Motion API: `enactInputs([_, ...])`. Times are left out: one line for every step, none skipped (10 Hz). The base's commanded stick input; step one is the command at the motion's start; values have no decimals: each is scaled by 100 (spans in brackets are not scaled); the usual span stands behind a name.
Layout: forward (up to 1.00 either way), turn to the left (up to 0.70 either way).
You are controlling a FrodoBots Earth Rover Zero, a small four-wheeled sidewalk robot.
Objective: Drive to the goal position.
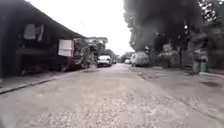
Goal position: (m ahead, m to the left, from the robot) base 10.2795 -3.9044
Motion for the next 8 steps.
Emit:
enactInputs([100,23])
enactInputs([100,0])
enactInputs([100,0])
enactInputs([100,0])
enactInputs([100,0])
enactInputs([100,0])
enactInputs([100,0])
enactInputs([100,0])
